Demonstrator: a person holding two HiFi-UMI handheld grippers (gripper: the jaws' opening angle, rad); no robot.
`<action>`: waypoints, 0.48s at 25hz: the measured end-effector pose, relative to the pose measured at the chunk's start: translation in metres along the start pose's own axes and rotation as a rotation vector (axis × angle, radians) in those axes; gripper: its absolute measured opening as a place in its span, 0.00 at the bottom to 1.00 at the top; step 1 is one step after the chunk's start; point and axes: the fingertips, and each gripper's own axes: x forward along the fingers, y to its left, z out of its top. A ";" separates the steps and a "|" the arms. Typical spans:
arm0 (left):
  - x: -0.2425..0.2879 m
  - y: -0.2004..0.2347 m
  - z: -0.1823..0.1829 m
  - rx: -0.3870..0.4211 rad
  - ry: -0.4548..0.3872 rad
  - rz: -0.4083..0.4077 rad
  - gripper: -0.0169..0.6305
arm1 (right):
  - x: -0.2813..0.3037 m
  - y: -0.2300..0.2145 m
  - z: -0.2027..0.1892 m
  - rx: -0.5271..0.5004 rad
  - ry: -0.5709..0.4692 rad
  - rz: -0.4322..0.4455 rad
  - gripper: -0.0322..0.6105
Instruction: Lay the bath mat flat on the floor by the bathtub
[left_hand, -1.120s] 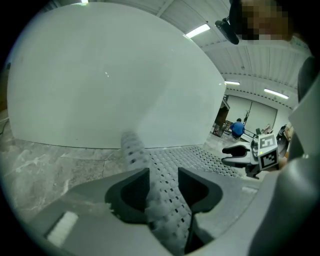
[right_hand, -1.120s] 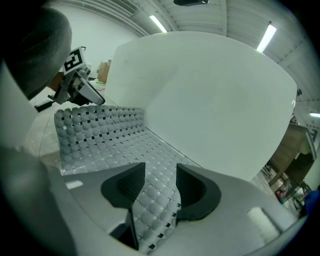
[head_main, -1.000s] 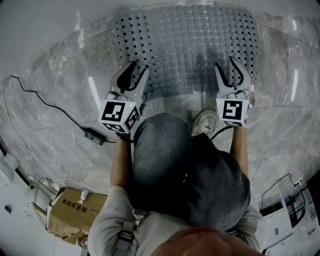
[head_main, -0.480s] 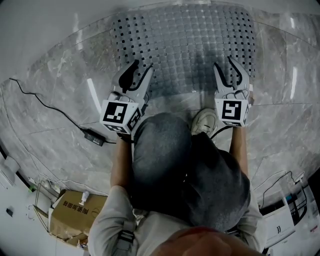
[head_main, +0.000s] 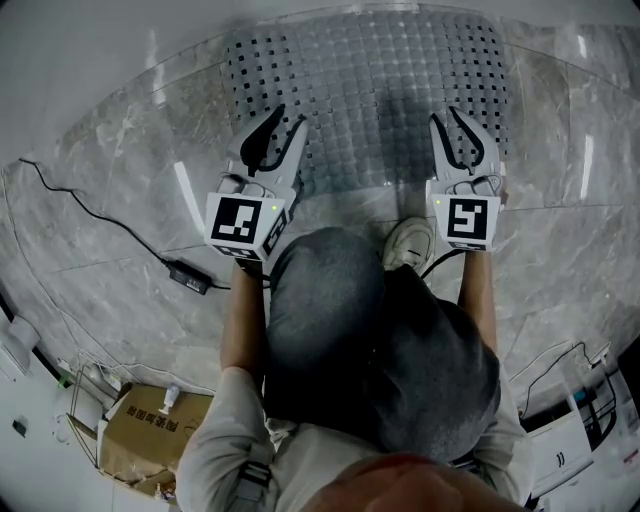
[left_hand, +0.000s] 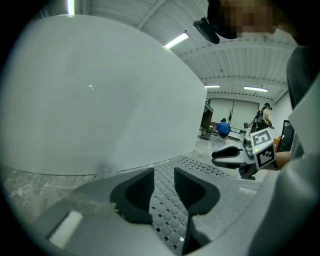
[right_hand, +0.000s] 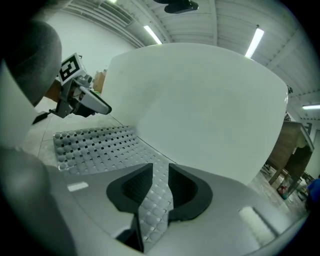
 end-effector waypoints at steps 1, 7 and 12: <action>0.001 0.000 0.004 0.008 -0.008 0.001 0.23 | -0.001 -0.002 0.001 0.008 0.002 -0.003 0.20; 0.008 -0.003 0.024 0.054 -0.055 -0.003 0.19 | -0.005 -0.016 0.019 0.045 -0.050 -0.026 0.13; 0.013 -0.006 0.037 0.078 -0.083 -0.010 0.15 | -0.008 -0.021 0.036 0.074 -0.091 -0.028 0.09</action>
